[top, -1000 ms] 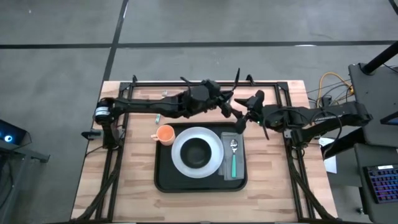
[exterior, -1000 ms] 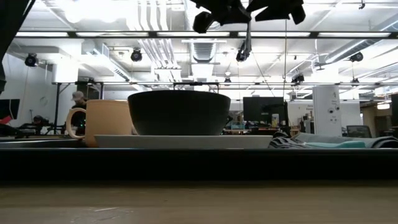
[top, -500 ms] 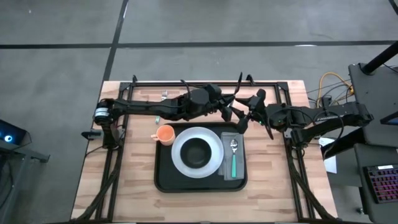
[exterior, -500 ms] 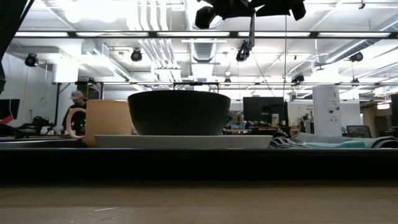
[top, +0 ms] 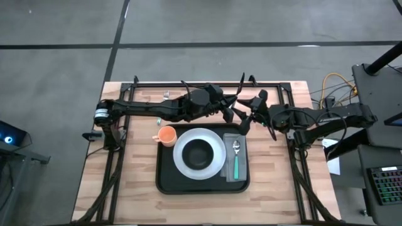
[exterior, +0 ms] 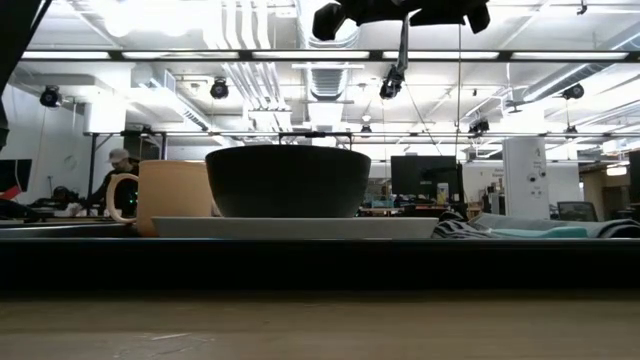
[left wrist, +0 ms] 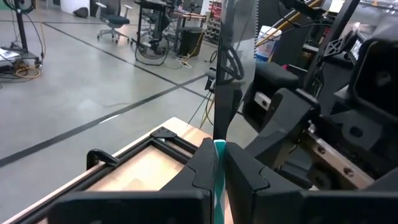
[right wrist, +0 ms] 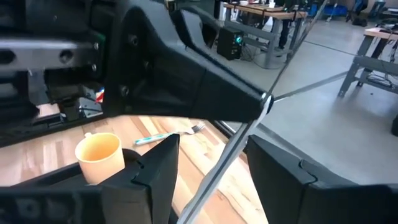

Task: Set up tray
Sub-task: Put the blue knife on the gray napkin

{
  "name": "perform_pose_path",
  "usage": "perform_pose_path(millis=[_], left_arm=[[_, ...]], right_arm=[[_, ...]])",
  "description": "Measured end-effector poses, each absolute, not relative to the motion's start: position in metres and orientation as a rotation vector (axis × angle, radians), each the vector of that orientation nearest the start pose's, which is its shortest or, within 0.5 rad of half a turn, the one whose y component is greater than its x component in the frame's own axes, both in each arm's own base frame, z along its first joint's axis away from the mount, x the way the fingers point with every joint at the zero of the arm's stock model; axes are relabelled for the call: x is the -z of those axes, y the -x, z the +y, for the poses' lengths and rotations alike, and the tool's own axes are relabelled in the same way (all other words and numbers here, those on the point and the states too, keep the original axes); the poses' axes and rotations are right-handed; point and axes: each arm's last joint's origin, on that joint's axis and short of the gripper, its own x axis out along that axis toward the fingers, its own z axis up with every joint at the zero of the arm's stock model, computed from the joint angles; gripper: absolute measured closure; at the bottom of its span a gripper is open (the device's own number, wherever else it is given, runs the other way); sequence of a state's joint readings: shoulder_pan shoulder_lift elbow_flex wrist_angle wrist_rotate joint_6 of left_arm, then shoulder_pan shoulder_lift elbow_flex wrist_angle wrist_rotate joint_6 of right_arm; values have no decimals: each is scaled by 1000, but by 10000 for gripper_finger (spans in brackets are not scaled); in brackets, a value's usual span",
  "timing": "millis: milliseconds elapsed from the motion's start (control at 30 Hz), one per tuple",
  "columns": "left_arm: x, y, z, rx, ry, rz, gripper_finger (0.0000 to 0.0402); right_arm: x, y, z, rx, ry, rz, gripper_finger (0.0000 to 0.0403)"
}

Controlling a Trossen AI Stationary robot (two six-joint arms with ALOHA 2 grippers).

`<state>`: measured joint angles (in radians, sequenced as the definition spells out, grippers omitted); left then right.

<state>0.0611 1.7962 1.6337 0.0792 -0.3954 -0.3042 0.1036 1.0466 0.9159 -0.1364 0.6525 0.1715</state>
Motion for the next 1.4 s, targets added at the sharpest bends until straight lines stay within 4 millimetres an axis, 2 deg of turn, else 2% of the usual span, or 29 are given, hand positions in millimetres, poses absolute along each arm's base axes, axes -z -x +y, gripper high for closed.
perform_pose_path(millis=[267, 467, 600, 767, 933, 1067, 1200, 1300, 1400], left_arm=[[-378, -424, 32, -401, 279, -30, 401], [-377, -424, 32, -413, 280, -25, 401], [-373, -424, 32, -417, 297, -21, 401], [-371, -424, 32, -424, 294, -9, 399], [-371, -424, 32, -420, 304, -14, 374], [-370, -421, 31, -410, 262, 44, 366], [-372, -407, 34, -492, 188, 139, 363], [-380, -395, 39, -593, 169, 137, 362], [-380, -384, 47, -626, 166, 138, 359]], right_arm=[[-323, -228, -5, 589, -90, 228, 244], [-325, -228, -5, 583, -78, 225, 266], [-330, -228, -5, 581, -76, 210, 300], [-330, -228, -5, 577, -89, 207, 375], [-330, -228, -5, 580, -138, 197, 381], [-332, -217, -3, 514, -315, 232, 382], [-330, -187, 1, 538, -496, 309, 382], [-319, -170, 6, 536, -645, 344, 383], [-304, -163, 10, 471, -865, 328, 383]])
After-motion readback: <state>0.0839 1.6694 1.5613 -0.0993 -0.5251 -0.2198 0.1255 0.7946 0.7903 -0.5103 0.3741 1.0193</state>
